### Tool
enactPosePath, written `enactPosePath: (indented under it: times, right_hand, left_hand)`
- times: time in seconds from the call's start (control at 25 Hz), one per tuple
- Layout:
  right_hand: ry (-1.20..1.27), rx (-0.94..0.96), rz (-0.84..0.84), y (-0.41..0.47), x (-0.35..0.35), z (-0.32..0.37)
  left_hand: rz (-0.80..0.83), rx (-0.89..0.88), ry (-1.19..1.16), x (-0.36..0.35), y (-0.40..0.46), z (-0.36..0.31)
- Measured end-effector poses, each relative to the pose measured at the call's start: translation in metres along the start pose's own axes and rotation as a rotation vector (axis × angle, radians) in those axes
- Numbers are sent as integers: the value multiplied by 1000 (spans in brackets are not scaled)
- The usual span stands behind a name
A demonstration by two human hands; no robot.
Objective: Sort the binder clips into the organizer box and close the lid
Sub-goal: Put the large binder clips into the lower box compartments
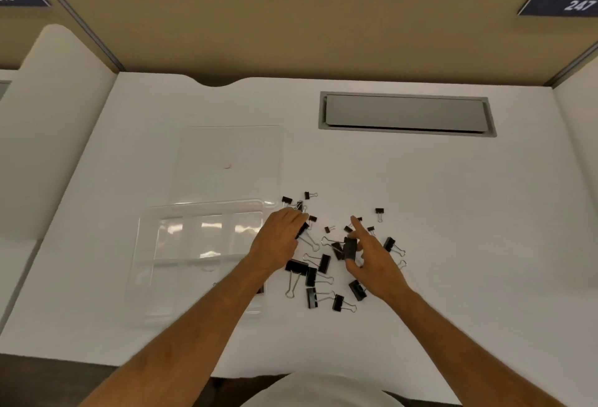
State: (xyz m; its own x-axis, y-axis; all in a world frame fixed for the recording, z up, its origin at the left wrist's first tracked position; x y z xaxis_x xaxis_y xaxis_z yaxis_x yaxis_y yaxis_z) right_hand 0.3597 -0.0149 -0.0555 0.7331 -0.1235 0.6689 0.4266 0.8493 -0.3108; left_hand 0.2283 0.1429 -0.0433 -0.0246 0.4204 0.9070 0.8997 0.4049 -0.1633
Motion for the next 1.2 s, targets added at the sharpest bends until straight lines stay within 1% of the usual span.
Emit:
enactPosePath:
  times: [0.08,0.16,0.28,0.4,0.48,0.6,0.68,0.76,0.92,1.08,1.2]
  right_hand:
    - [67,-66,-13,-13,2,-11]
    - [104,-97,-25,-24,0,-17]
    - [144,-118,-33,-33,-4,-22]
    - [151,-117,-57,-34,-5,-19]
    - [152,-109,-73,-32,-5,-12]
    - [134,-107,-101,-28,-4,1]
    - [136,-86,-121,-27,-4,12]
    - [166,-59,-116,-27,-9,23]
    - [221,1,-109,-36,-24,41]
    - [220,-3,-130,-49,-33,56]
    - [245,-2,-171,-65,-41,69]
  left_hand:
    - [98,-72,160,-16,14,1]
    - [160,-108,283,-26,21,3]
    - [160,-88,380,-32,22,5]
    - [140,-59,385,-32,18,7]
    - [97,-27,335,-25,12,9]
    - [-17,34,144,-3,-10,12]
    - [-105,89,13,12,-34,19]
    - [-184,147,-69,21,-62,26]
    - [-292,303,-251,31,-117,41]
    - [-306,389,-342,33,-155,60]
    - [-286,377,-368,35,-171,74]
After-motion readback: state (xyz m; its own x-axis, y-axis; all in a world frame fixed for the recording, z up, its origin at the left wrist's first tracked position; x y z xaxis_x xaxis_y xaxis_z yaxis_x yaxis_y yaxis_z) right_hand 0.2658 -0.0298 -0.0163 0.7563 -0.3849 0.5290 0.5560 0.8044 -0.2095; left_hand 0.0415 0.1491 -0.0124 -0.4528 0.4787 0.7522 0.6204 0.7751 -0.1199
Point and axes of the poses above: each hand's wrist, its own y-axis towards the middle knuckle, its own x-axis out of the back of the hand, z = x × y, the point moved 8 cm from there along y, towards the middle knuckle, and after that the axes turned 4 degrees about -x, right-handed, at the moved point
